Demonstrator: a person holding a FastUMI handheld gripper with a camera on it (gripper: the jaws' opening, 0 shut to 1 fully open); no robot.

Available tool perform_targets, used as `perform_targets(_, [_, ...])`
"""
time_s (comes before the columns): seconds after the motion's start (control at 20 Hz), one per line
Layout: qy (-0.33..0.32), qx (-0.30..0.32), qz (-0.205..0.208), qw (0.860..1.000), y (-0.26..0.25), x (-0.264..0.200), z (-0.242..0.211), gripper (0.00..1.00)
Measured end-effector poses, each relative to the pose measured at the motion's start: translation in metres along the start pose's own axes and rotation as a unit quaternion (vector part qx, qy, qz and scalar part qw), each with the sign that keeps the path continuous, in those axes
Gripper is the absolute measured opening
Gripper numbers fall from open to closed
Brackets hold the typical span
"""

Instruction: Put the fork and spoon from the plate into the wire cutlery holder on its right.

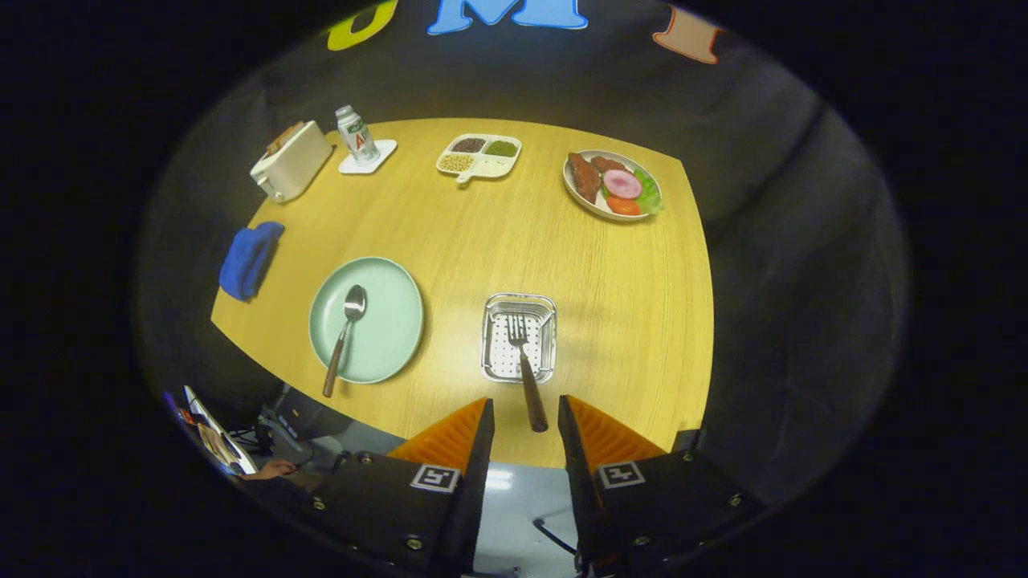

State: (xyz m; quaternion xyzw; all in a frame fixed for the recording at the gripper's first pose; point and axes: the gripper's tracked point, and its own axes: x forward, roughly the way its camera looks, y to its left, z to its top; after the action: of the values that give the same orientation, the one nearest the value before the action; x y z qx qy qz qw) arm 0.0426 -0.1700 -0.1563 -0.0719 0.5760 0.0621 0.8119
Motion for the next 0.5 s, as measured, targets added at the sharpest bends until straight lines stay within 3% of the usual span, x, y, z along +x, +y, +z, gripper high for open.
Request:
perform_targets(0.3, [-0.055,0.032,0.048,0.997,0.061,-0.01,-0.011,0.48])
perform_targets(0.5, [-0.074,0.02,0.051,0.996,0.098,0.0,-0.025,0.48])
